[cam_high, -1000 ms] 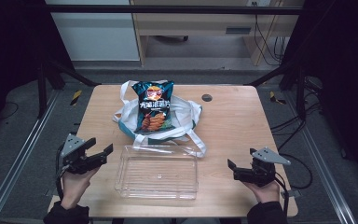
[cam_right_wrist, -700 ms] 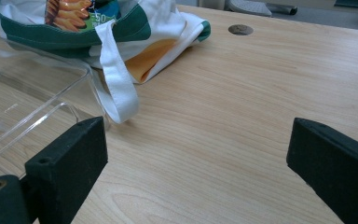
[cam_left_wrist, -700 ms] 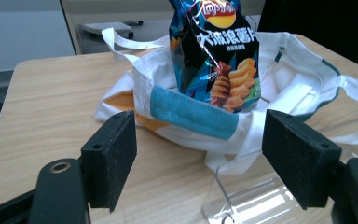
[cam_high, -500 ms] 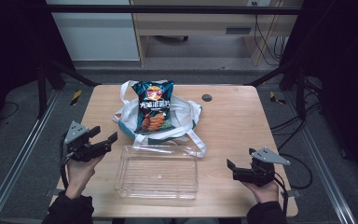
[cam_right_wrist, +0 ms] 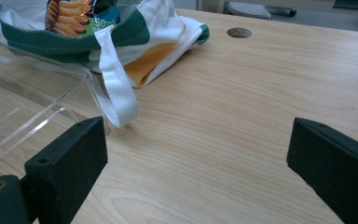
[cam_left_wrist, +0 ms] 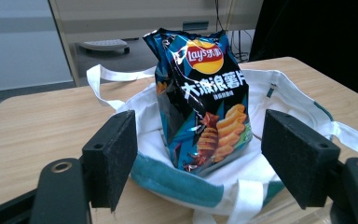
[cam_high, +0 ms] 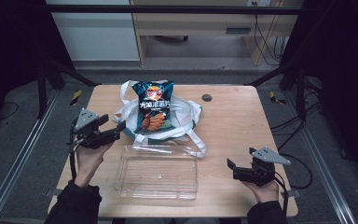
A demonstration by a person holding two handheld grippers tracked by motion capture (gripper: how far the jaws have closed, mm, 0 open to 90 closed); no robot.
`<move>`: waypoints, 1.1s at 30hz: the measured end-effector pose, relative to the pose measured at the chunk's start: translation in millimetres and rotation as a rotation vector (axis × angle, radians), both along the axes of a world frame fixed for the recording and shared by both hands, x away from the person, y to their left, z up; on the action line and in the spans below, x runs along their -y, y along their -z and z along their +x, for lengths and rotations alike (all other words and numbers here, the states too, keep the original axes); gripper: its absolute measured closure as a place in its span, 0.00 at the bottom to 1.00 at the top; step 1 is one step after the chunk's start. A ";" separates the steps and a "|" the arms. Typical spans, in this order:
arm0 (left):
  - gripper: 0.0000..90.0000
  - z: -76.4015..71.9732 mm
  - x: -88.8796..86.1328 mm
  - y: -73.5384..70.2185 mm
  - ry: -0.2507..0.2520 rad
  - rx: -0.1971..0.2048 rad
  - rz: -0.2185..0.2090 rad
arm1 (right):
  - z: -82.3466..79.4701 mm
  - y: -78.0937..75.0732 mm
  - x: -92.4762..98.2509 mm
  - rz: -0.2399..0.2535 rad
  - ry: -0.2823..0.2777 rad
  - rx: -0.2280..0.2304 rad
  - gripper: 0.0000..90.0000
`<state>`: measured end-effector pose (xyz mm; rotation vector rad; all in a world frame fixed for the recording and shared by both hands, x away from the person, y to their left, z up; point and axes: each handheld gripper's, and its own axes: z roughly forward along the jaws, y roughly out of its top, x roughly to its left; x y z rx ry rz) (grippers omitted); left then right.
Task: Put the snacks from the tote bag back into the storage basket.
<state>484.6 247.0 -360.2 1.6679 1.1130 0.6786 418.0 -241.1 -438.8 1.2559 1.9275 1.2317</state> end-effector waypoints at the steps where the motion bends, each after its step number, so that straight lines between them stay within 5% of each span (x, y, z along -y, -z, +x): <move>1: 0.29 2.1 1.2 -0.7 -0.003 0.000 0.000 | 0.0 0.0 0.0 0.000 0.000 0.000 0.06; 20: 0.30 45.1 19.0 -11.9 -0.008 -0.006 0.005 | 1.5 -2.5 0.1 0.004 0.005 0.010 0.06; 33: 0.35 78.3 33.9 -13.3 -0.007 -0.022 0.052 | 3.6 -2.2 -1.9 0.005 0.007 0.007 0.06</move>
